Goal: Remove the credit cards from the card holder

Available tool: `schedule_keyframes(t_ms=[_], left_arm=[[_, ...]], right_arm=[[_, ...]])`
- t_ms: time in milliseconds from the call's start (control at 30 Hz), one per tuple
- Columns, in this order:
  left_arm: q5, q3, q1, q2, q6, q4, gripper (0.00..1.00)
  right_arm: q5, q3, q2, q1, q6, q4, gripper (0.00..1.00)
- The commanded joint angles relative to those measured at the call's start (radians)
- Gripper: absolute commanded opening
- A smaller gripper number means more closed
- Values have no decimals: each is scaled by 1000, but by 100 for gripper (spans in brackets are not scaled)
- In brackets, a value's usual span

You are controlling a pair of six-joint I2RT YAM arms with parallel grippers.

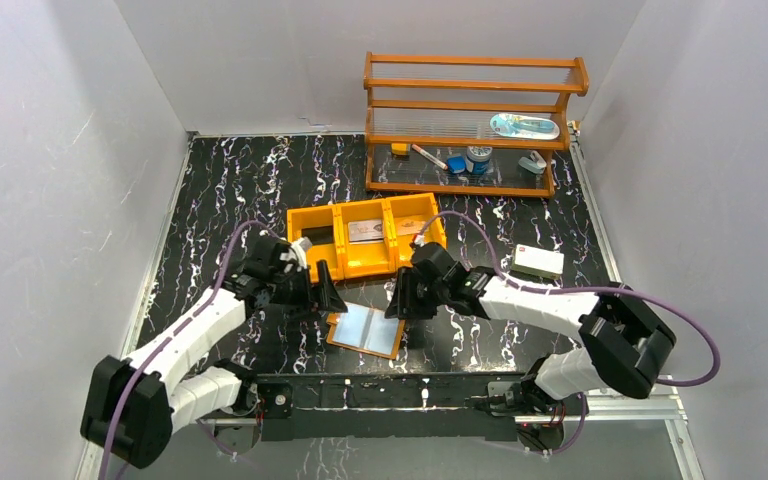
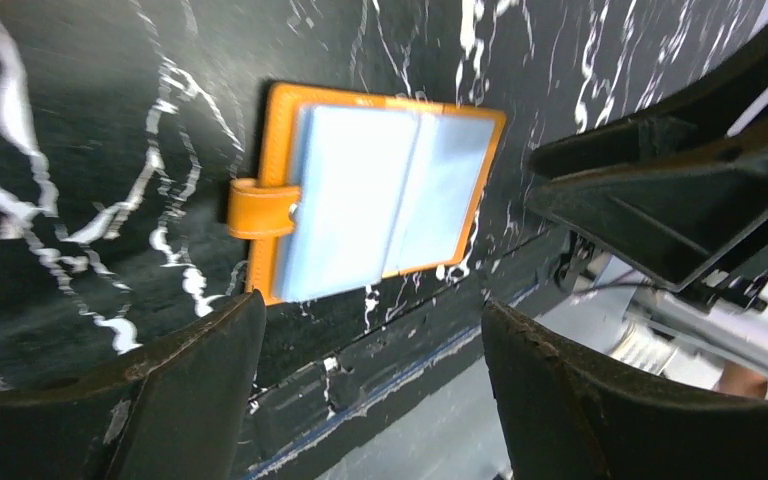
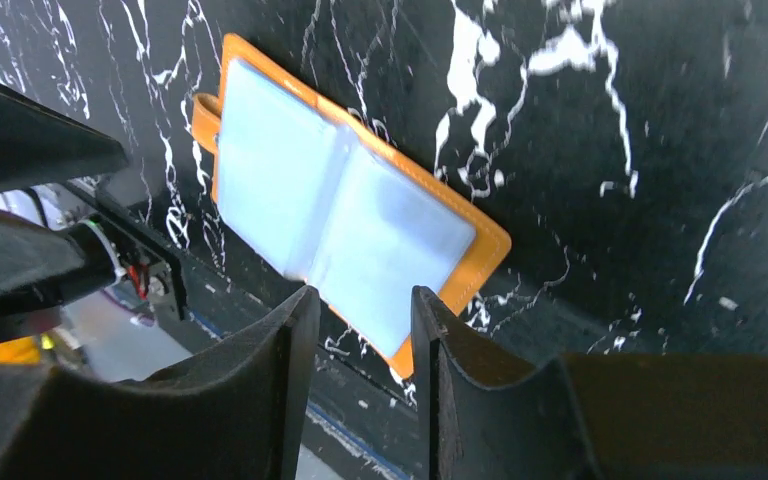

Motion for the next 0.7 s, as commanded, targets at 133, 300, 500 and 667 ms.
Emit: schedule_keyframes(t_ms=[133, 300, 500, 667], left_arm=[[-52, -16, -163, 118, -44, 39, 78], [-79, -6, -187, 172, -33, 43, 78], [-98, 2, -215, 229, -19, 42, 78], [-111, 6, -239, 258, -11, 45, 74]], right_arm=[[-87, -86, -61, 6, 226, 104, 48], [-121, -95, -3, 7, 242, 140, 48], [-73, -49, 58, 24, 237, 57, 48], [-60, -42, 97, 46, 244, 36, 48]])
